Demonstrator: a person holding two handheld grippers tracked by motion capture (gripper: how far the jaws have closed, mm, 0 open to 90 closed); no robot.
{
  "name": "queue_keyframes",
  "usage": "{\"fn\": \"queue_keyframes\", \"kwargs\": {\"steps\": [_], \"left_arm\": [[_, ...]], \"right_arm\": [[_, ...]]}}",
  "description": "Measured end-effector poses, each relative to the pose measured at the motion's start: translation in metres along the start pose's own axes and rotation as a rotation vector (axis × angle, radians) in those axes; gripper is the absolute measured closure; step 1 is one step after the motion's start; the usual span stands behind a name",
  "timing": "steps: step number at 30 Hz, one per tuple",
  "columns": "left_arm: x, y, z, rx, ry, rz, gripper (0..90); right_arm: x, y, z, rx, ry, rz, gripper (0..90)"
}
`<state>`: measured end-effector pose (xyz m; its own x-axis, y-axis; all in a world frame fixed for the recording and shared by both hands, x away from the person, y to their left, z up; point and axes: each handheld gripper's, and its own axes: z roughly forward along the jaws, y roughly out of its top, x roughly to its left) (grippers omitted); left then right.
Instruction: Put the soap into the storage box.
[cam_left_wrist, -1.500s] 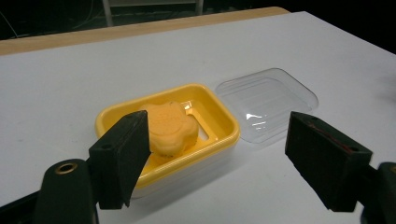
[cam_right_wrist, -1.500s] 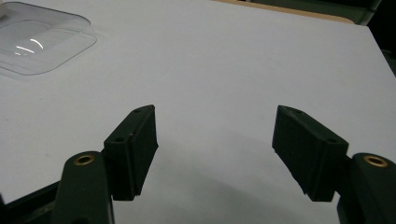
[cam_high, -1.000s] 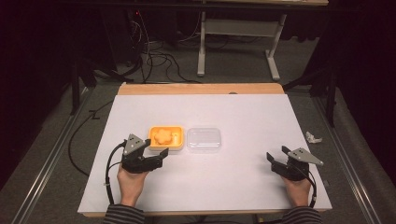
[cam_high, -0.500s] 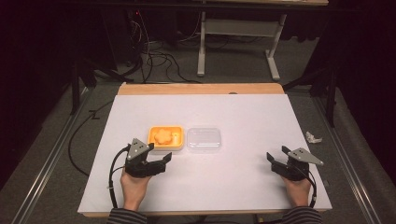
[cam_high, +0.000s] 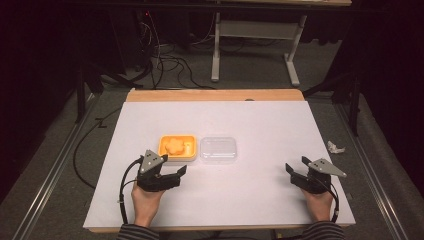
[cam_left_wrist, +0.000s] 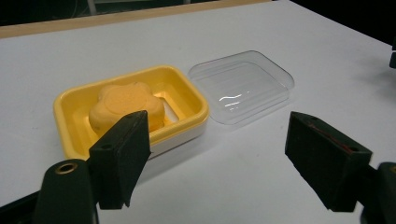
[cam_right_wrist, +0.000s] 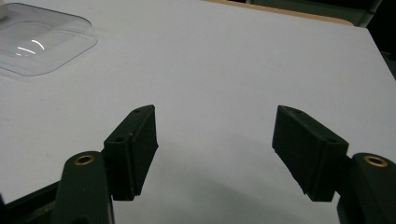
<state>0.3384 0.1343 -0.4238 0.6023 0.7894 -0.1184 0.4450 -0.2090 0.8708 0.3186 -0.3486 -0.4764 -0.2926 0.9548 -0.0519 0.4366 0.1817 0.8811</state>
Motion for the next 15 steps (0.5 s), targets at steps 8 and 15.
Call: {"fn": "queue_keyframes", "kwargs": {"steps": [8,15], "left_arm": [[-0.005,-0.002,0.007,0.025,0.001,0.022,22.9],[-0.008,-0.003,0.013,0.035,-0.016,0.027,22.4]], "right_arm": [[0.0,0.0,0.0,-0.004,0.002,0.003,31.4],[0.0,0.0,-0.001,-0.005,0.001,0.003,31.4]]}}
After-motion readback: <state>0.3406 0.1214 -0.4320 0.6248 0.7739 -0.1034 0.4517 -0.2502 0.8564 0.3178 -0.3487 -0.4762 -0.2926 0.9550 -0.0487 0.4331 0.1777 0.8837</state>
